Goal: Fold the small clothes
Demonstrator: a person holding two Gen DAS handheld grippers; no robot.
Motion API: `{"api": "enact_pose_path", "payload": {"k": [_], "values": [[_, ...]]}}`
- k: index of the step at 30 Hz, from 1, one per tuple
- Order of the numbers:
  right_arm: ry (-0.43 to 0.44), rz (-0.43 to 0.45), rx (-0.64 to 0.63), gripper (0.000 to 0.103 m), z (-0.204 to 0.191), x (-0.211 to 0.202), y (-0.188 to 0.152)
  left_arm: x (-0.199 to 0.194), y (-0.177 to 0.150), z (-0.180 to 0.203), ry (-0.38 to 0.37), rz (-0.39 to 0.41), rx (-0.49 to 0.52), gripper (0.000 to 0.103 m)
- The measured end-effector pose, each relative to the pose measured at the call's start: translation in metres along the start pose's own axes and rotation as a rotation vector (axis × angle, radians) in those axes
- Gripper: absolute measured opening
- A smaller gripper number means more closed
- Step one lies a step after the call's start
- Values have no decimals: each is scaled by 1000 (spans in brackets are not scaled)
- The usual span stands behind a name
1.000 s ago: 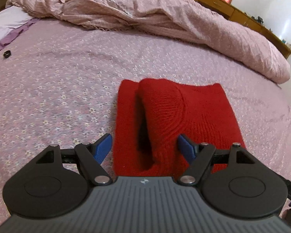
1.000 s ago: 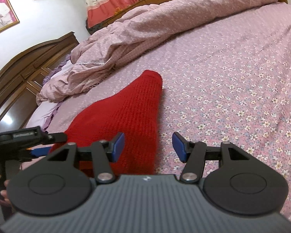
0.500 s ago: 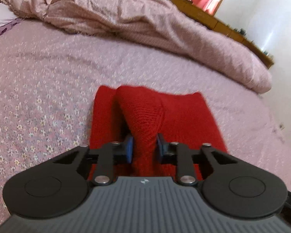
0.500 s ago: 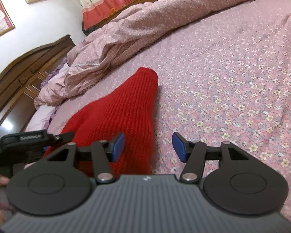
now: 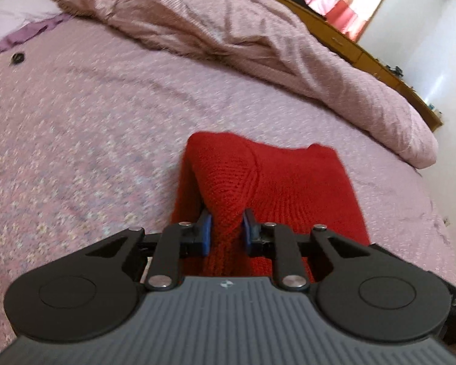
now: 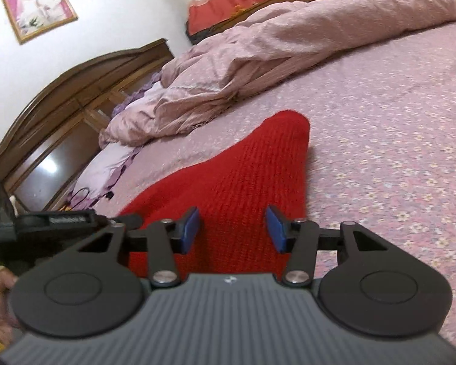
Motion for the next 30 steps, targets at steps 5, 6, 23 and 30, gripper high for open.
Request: {"api": "enact_pose_path", "payload": {"k": [5,6,23,30], "values": [[-8,-43,-53,52,-9,11,-4,10,-7,-10,1,-28,-19,33],[-12,-44,-59,52,-9,11,-5,9,-7,-10,-2,-27,-20,39],[45,-49,203,83,58,-3,-6,19,-12,-9,75,-54,-7,74],[187,-115,330,86,72,23,-10,22,-12,-13,80,-59,3,74]]}}
Point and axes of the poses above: each gripper's, at about its wrist camera, not at the fingertips, and x roughly the way its jaws point, z to its right, y to its top, the point moved 5 cm from there along x, roughly the way its jaws point, and after that the axes turned 13 degrees about y, right-handed, at the moved point
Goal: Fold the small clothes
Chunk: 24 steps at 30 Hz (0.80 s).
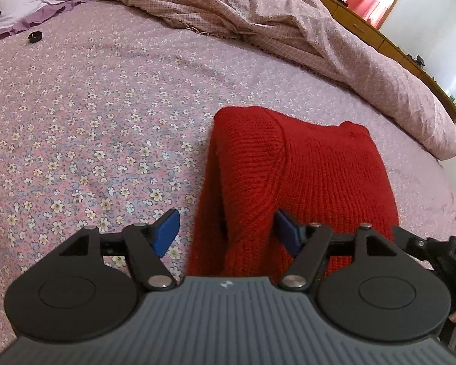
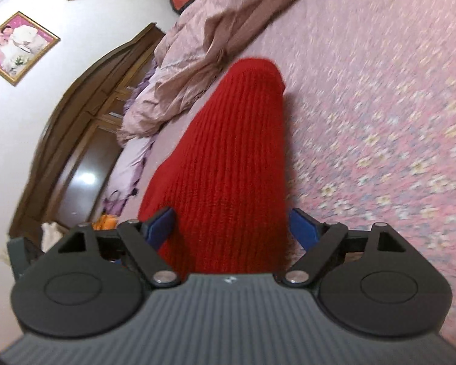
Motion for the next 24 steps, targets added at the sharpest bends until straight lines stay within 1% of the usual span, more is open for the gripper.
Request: {"api": "enact_pose_path", "payload": {"k": [4,6,8,11,15,17,20,22,24], "values": [[15,-38,10,86,-1,13,-1,3,0,-4,-9,-6,-17,74],[17,-38,6,80,-5,14,-1,4,-1,-5,-17,-6,-28,73],[28,-27,-2,67,-13,11,-1,6,-2,-7,-26,-5,-40,73],[49,7,-11,58,-29,3,1,4,-2,-6,-32,1,-45,73],[94,50,-25,49,-58,-6,9,-2,-3,1,-59,12,-50,70],[104,67,-34,41,-68,-12,14,-5,-5,6,-62,16,-40,69],[104,84,-58,37,-78,-25,19,-8,-10,16,-87,7,-24,68],[88,87,-80,36,-78,-34,19,-9,-15,24,-101,2,-12,67],[77,86,-75,36,-75,-42,17,-10,-19,30,-103,4,-5,67]]}}
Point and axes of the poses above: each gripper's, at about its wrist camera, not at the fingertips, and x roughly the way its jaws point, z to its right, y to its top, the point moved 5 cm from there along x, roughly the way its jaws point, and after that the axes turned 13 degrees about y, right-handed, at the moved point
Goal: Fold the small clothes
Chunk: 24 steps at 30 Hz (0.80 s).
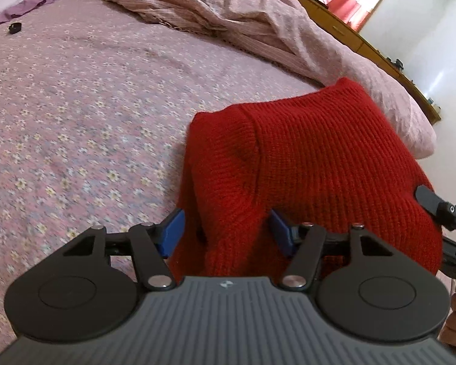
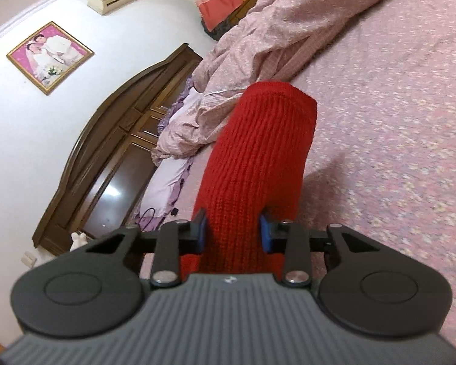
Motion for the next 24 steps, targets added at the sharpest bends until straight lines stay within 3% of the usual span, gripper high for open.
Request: {"api": "enact_pose_path", "payload": {"k": [4,15,24], "values": [[-7,12,34,34,7,-19,-6,-4,-6,13,-47,-25,-4,63],[-57,116,39,32,16,-94,3,-14,-41,90,-151,-89,164,61],[-166,169,60,32,39,-152,-14,-20,-61,124,-156,-79,297,61]]}}
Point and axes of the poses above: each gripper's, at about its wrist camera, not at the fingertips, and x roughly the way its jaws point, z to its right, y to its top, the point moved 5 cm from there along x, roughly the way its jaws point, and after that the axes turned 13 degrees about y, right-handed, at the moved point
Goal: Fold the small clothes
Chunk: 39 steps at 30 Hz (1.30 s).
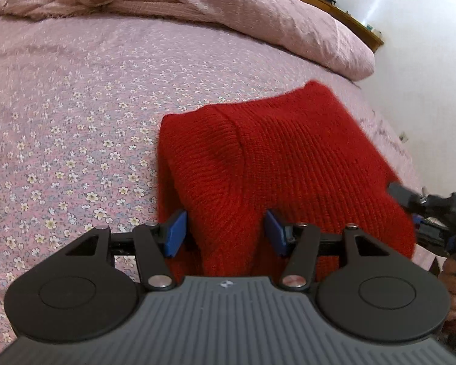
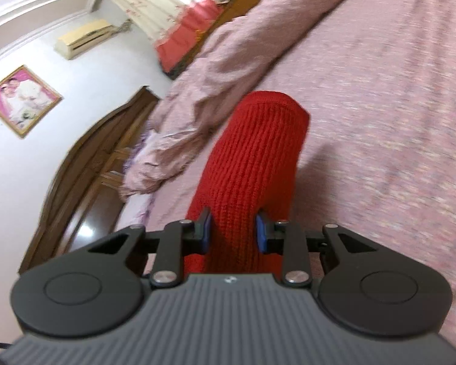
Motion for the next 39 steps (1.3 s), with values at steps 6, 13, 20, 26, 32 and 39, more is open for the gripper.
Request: {"api": "enact_pose_path", "payload": {"k": [6,13,20,26,32,39], "values": [[-187,-14,-43,33,34,-5,-10,-5,-2,8,20,6,32,63],[-158,-76,-186,32,5,7,-9,-8,-5,13,136,40,111,63],[-204,-168,-341,32,-11,41,-35,1,-9,-5,226,39,79,70],[-243,-142,-389,33,-18,34,-35,-9,-8,3,224,47,72,70],[-282,-96,-409,60,-32,18,-39,-32,-15,17,209,52,78,79],[-311,-94,-384,71,-42,0,-51,-54,-28,37,233,65,109,97]]}}
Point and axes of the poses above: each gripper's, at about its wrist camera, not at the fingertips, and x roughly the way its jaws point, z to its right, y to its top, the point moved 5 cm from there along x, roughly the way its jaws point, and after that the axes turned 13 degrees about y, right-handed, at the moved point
